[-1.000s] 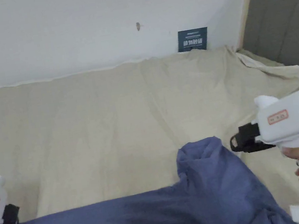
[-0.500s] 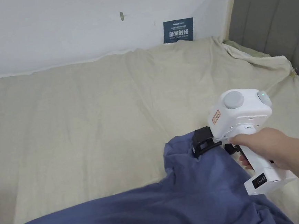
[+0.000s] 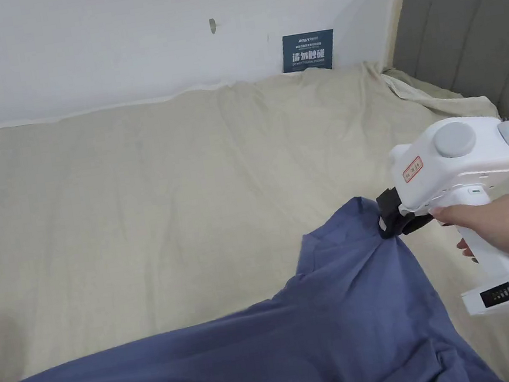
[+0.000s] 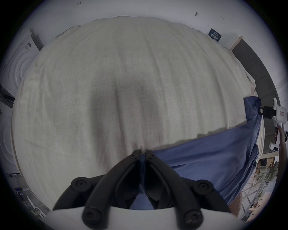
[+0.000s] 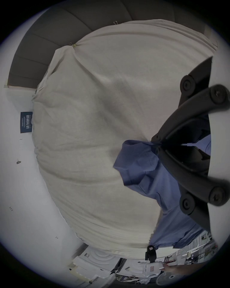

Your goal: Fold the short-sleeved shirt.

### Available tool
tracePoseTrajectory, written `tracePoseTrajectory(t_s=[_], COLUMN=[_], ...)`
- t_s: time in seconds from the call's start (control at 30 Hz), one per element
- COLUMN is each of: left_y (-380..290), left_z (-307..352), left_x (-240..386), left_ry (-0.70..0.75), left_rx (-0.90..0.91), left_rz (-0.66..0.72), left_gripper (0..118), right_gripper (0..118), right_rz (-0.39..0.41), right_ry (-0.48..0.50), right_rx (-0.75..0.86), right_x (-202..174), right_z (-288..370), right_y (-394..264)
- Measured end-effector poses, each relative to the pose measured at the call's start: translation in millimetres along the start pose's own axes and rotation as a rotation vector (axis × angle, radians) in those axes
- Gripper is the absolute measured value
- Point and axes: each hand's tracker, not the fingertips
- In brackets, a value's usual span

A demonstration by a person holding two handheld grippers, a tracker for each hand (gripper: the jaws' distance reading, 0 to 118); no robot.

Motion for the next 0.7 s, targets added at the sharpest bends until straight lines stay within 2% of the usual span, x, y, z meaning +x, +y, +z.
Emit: tracePoseTrajectory(t_s=[0.1, 0.27, 0.5, 0.7], left_y=[-2, -10, -14, -39], left_z=[4, 23, 47, 95], left_x=[-6, -2, -14, -21], left_ry=[-0.019, -0.029, -0.075, -0.158], left_rx=[0.008, 0.027, 0.067, 0.159], left_rz=[0.013, 0.011, 0.039, 0.029], left_gripper=[6, 6, 6, 6], right_gripper=[0, 0, 0, 0], right_rz=[0.008, -0.011, 0.017, -0.05], right_ry=[-0.007, 0.038, 0.055, 0.144], right_rx=[0.007, 0.014, 0.061, 0.114], right_x=[1, 4, -1, 14], right_z=[18, 37, 64, 117], right_y=[-7, -8, -16, -52])
